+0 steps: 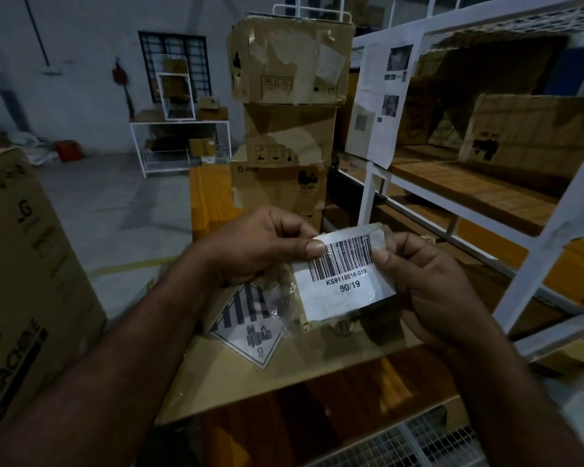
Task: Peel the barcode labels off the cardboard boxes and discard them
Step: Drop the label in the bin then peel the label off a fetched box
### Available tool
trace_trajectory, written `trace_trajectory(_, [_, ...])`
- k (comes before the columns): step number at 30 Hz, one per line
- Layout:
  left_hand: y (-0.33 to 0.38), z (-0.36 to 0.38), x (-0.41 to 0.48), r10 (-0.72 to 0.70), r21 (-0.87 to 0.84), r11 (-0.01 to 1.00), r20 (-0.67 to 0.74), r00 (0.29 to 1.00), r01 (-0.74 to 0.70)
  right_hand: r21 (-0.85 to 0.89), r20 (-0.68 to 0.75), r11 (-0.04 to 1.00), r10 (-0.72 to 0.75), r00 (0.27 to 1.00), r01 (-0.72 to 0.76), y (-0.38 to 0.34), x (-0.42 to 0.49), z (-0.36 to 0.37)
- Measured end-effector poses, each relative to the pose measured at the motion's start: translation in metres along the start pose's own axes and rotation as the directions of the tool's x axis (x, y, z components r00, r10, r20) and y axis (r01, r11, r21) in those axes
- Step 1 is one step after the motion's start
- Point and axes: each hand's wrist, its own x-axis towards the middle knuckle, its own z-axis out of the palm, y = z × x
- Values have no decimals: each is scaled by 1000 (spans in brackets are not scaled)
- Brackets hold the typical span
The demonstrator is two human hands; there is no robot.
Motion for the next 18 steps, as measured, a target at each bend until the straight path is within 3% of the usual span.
trace_trajectory(6, [0,-5,1,-72,-4,997,9,997,72,5,-116,1000,-11,993,12,3,2,-4])
trace_trajectory(10, [-1,-3,4,-69,57,996,-96,993,75,-44,-187,999,-39,982,31,8,1,-11])
trace_trajectory(14, [-2,0,5,11,44,999,-215,976,-2,-327,-235,944,-124,964,42,17,-6,-17])
trace_trajectory(18, [-11,4,6,166,8,985,-351,922,-174,-373,-291,921,-228,929,110,28,-8,-10])
